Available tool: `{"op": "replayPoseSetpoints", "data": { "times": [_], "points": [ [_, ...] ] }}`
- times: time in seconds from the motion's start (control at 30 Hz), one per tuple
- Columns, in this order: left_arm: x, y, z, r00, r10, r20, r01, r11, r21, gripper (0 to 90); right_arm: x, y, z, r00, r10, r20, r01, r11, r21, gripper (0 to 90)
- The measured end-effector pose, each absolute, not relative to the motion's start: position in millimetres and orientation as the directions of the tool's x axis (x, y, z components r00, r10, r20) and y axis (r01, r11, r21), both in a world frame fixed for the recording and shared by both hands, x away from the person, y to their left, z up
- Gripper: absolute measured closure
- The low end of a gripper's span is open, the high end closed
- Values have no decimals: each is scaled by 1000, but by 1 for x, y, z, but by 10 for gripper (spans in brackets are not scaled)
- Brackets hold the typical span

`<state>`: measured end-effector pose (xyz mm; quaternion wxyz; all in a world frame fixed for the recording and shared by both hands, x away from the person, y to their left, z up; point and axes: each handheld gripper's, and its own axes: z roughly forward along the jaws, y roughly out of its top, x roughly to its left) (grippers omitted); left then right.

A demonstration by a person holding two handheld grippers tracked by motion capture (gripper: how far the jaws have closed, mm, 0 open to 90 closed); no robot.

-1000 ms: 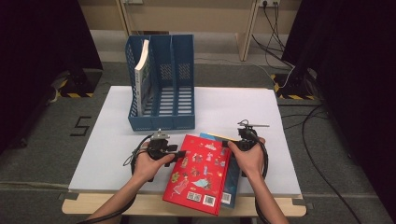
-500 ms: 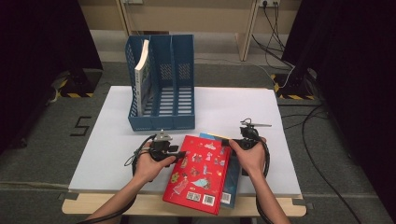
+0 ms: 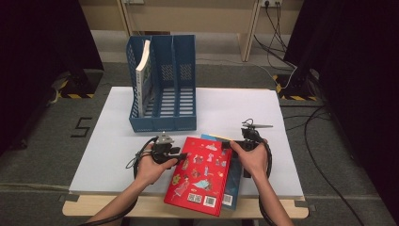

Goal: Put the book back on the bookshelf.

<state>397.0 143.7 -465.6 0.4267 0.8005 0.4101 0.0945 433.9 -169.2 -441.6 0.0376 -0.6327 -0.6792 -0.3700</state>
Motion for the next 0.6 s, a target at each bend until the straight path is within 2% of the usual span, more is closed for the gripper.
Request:
{"op": "replayPoseSetpoints", "data": {
  "times": [0.27,0.37,0.6],
  "points": [
    [397,144,-467,641,741,-201,580,-296,759,566,433,-169,-441,-180,814,552,904,-84,419,502],
    [397,144,-468,643,740,-198,580,-301,757,567,432,-168,-443,-178,773,608,926,-76,369,499],
    [397,144,-467,642,740,-200,582,-300,755,566,433,-166,-443,-183,773,608,928,-68,366,496]
  ]
}}
